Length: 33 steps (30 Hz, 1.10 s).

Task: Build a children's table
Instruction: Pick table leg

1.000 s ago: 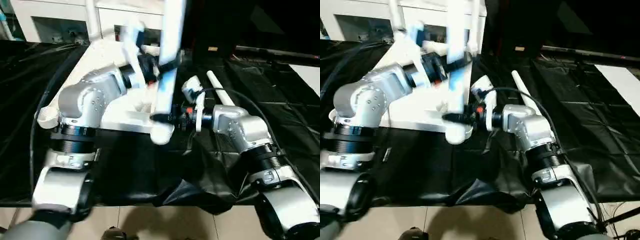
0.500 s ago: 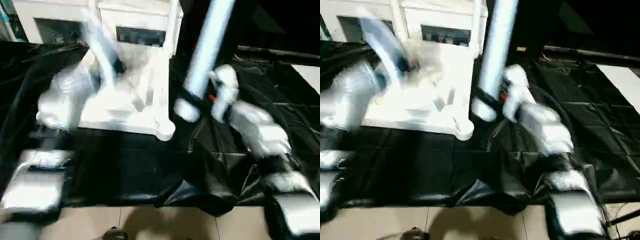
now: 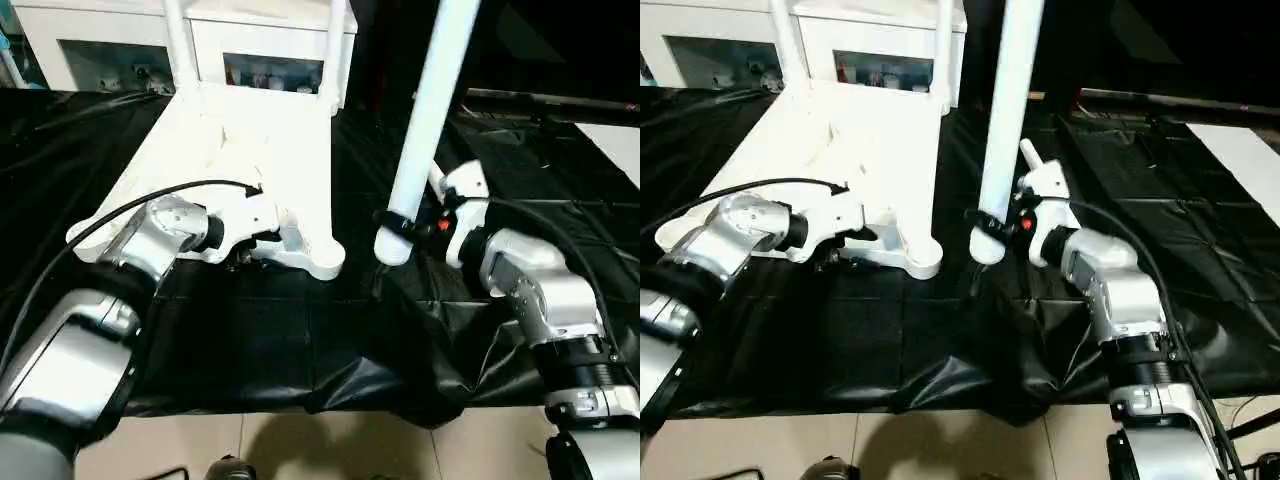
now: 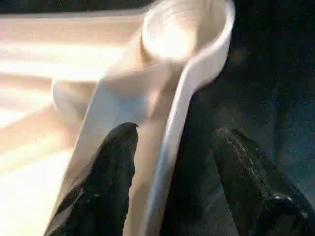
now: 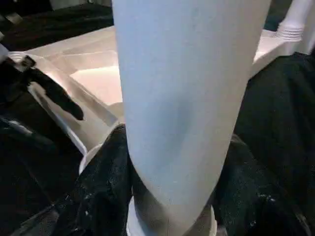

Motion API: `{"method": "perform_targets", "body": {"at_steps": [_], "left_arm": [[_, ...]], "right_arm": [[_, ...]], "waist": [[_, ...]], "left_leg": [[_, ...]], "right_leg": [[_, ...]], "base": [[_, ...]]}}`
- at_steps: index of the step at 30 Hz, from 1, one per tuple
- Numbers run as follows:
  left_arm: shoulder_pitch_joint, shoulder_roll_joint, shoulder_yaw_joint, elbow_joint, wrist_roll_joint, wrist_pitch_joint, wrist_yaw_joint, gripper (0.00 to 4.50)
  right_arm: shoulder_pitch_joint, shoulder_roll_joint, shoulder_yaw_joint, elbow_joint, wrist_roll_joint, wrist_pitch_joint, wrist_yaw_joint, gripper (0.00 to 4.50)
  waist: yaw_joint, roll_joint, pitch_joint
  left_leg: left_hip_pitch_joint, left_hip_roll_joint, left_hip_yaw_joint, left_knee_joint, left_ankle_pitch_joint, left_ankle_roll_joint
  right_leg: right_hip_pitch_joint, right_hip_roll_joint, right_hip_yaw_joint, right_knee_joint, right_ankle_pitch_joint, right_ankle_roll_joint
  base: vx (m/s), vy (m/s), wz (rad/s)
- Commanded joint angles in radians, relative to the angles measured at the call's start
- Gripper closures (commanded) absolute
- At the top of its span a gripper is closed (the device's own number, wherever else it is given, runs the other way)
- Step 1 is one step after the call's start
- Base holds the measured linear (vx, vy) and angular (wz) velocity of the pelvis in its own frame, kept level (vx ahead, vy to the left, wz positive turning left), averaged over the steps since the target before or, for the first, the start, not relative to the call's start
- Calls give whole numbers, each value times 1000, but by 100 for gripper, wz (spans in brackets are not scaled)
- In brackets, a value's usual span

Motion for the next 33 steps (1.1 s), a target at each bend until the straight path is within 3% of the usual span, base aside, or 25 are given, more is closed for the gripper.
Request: {"method": "perform_targets", "body": {"at_steps": [1, 6, 7, 11, 13, 15, 21, 27, 28, 32, 33], "left_arm": [[-48, -2, -26, 66, 45, -29, 43, 172], [-74, -19, -25, 125, 77, -52, 86, 172], [-84, -32, -18, 147, 82, -47, 98, 172], [-100, -53, -2, 185, 88, -62, 121, 172], [-109, -65, 5, 211, 84, -76, 108, 190], [-112, -69, 7, 224, 82, -71, 46, 208], [-123, -65, -23, 242, 126, -59, -61, 247], [-135, -52, -63, 253, 177, -66, -115, 287], [-140, -49, -72, 248, 186, -68, -147, 295], [-142, -47, -83, 234, 191, -67, -208, 316], [-140, -48, -85, 222, 191, -58, -245, 316]], "right_arm": [[14, -6, -5, -44, 8, 15, -1, 264], [30, -8, -3, -73, 17, 28, -5, 264], [37, -11, -1, -82, 18, 30, -5, 264], [52, -19, -2, -106, 20, 42, -8, 264], [64, -24, -2, -125, 19, 53, -11, 264], [73, -30, 1, -146, 21, 62, -3, 264], [65, -38, 5, -124, 11, 45, 11, 264], [42, -30, 19, -105, 5, 33, 19, 264], [41, -27, 26, -101, 2, 27, 25, 264], [40, -23, 34, -91, -10, 14, 24, 264], [39, -24, 38, -89, -14, 7, 24, 264]], "waist": [[1, 25, -92], [4, 42, -94], [4, 39, -93], [4, 45, -94], [3, 44, -95], [4, 50, -95], [4, 43, -93], [5, 43, -93], [7, 39, -93], [9, 42, -93], [11, 48, -93]], "left_leg": [[23, 7, -4, -65, -200, -28], [23, 7, -4, -61, -194, -16], [23, 6, -3, -61, -197, -14], [21, 5, -3, -59, -197, -10], [19, 2, -4, -59, -190, -4], [20, 3, -5, -59, -190, -3], [21, 5, -4, -61, -201, 2], [20, 7, -5, -62, -190, 7], [20, 7, -4, -62, -186, 9], [20, 9, -4, -63, -179, 10], [21, 9, -5, -63, -185, 8]], "right_leg": [[67, -72, 49, -71, -26, -213], [66, -72, 48, -69, -2, -235], [67, -70, 48, -72, -8, -235], [69, -70, 48, -74, -15, -236], [72, -69, 48, -76, -14, -235], [71, -71, 48, -77, -16, -236], [70, -73, 47, -78, -34, -245], [68, -75, 47, -75, -27, -245], [69, -76, 47, -75, -28, -246], [68, -77, 48, -73, -14, -254], [67, -78, 47, -73, -11, -258]], "base": [[0, 0, 0], [0, 0, 0], [0, 0, 0], [0, 0, 0], [0, 0, 0], [0, 0, 0], [0, 0, 0], [0, 0, 0], [0, 0, 0], [0, 0, 0], [0, 0, 0]]}}
